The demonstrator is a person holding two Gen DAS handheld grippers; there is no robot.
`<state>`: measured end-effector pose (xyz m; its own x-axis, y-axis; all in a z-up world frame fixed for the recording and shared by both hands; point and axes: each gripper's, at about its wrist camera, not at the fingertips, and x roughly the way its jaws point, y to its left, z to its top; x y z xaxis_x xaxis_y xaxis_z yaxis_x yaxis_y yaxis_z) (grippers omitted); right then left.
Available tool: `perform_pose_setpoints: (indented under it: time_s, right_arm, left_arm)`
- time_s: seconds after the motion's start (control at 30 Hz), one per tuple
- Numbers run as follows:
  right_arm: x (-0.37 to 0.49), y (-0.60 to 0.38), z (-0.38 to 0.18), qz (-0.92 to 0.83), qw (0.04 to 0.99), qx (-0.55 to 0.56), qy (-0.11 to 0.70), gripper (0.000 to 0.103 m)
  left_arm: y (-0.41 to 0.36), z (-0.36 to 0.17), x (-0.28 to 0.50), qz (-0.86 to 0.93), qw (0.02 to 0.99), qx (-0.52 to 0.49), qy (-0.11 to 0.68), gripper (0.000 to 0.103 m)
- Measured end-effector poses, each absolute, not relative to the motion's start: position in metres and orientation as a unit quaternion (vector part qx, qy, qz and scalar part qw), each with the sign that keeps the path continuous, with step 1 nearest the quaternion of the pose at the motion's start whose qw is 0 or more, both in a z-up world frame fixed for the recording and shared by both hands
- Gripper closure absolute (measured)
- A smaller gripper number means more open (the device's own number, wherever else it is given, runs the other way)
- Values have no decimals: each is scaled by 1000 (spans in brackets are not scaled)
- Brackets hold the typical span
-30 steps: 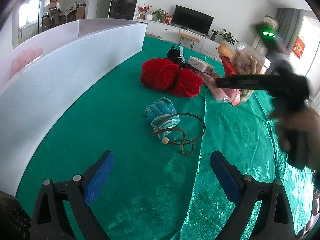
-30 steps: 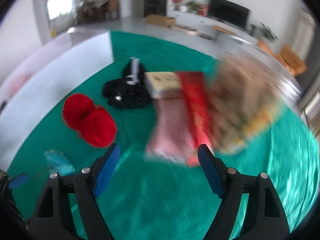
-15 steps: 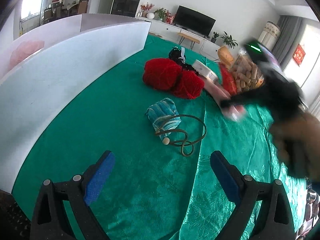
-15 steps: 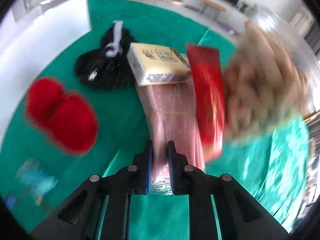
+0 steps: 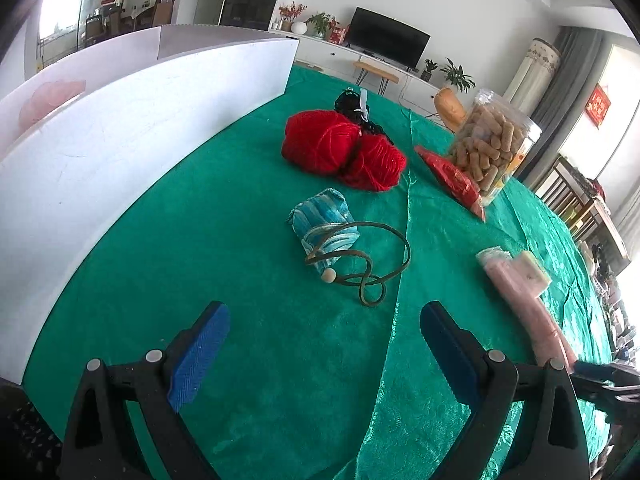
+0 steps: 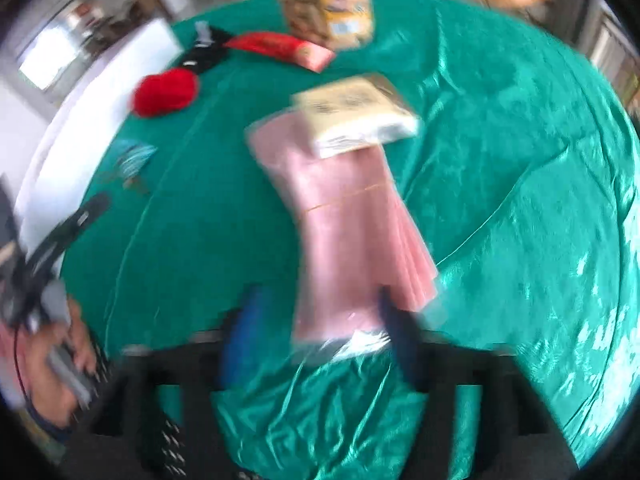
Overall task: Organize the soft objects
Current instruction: 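Lift the pink packet up off the table with the right gripper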
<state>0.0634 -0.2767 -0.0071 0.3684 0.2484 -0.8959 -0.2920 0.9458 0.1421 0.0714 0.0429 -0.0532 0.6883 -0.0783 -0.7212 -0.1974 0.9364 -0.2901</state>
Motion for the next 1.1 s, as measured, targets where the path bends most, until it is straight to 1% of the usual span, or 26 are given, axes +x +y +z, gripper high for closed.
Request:
perform_pose_setpoints:
  time_s: [0.03,0.07,0.13,0.2,0.3,0.37,0.4,0.43,0.47,0.5,0.53,0.57,0.73,0.8,0.97,1.1]
  right_arm:
    - [58,-273,1,164,840,-47,516,32]
    - [55,-270,6,164,847,-64,501,28]
    - [67,-265,8,158,854,-93,486,26]
    - [86,-264,-2,156,849,-109,494,26]
    - [114,-253,-33,166,811,-136,544,26]
    - [124,-247,-47,149,805,-171,549,25]
    - [128,-251,-44,161,814,-150,538,25]
    - [130,-258,-42,162,812,-124,547,28]
    - [135,-263,-45,162,807,-91,560,42]
    - [137,-266,-42,162,812,-74,556,55]
    - [136,-266,-38,168,812,-70,555,72]
    - [134,-266,-34,177,811,-64,554,82]
    - [106,-268,-1,294,780,76,547,83]
    - [95,-271,6,303,778,103,541,83]
    - [73,-285,31,254,832,38,492,82]
    - [56,-335,31,106,879,-26,465,82]
  left_arm:
    - [43,-53,71,34,902,-174,393,7]
    - [42,-53,72,34,903,-173,392,7]
    - [41,-53,72,36,903,-170,392,7]
    - [41,-53,71,39,903,-169,392,7]
    - [42,-52,69,40,905,-167,388,7]
    - [40,-51,68,40,907,-163,386,7]
    - [40,-51,68,40,907,-162,386,7]
    - [40,-51,68,40,908,-160,386,7]
    - [39,-51,68,39,908,-158,386,7]
    - [38,-52,69,39,908,-157,387,7]
    - [38,-52,69,38,907,-157,389,7]
    - [38,-53,70,38,907,-157,390,7]
    - [42,-53,69,39,906,-169,387,7]
    - [44,-53,69,41,904,-175,388,7]
    - [48,-49,65,40,907,-185,376,7]
    - [53,-48,64,25,905,-211,370,7]
